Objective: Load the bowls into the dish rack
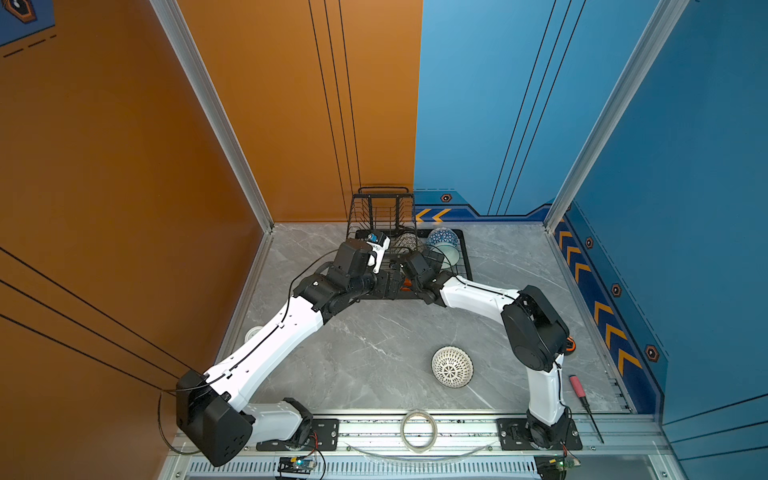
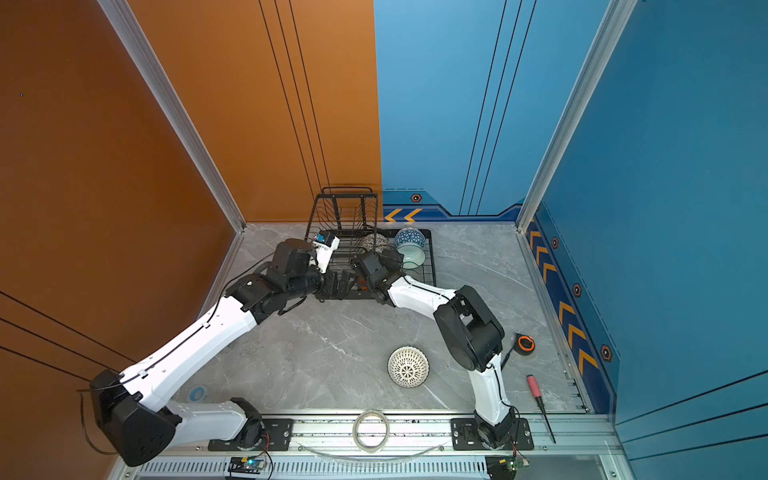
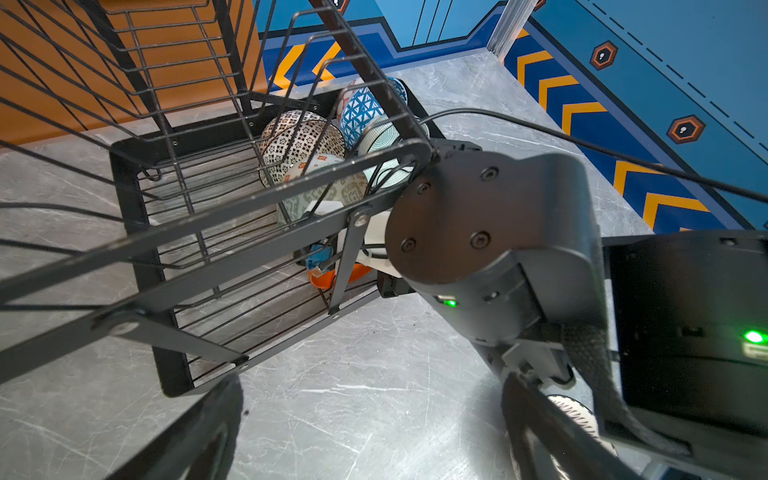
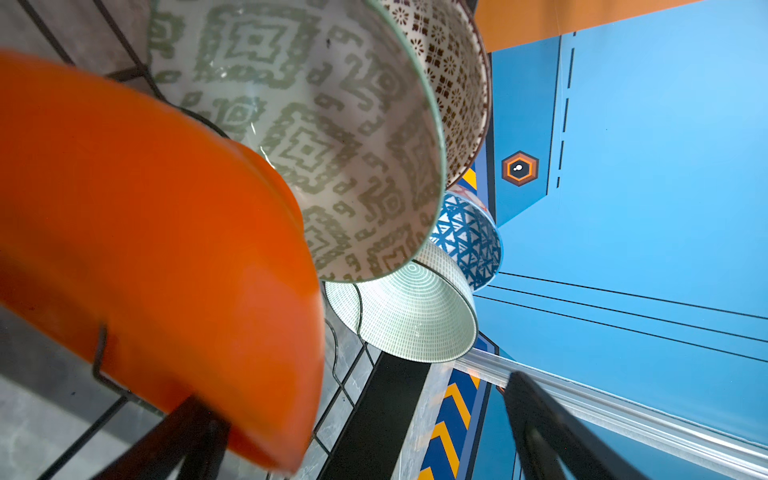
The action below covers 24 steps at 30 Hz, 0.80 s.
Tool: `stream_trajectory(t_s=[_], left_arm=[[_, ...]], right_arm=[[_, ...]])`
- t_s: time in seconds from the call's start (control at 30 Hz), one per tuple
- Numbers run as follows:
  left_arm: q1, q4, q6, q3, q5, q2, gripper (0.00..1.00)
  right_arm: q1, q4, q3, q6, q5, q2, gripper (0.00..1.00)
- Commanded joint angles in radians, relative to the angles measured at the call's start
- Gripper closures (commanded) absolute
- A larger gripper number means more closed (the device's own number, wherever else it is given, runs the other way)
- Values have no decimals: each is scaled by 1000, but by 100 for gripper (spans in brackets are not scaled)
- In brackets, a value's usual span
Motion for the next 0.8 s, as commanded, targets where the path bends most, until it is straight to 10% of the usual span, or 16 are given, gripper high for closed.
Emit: stream_trajectory(t_s=[0.0,0.77], left_arm=[[-5,-9,3,-3,4,-7,2],[-5,-10,2,-24,-2,-33,2]], right_arm=[[-1,-59,-11,-4,-39,-59,0],[9,-235,32,-13,22,-85,0]])
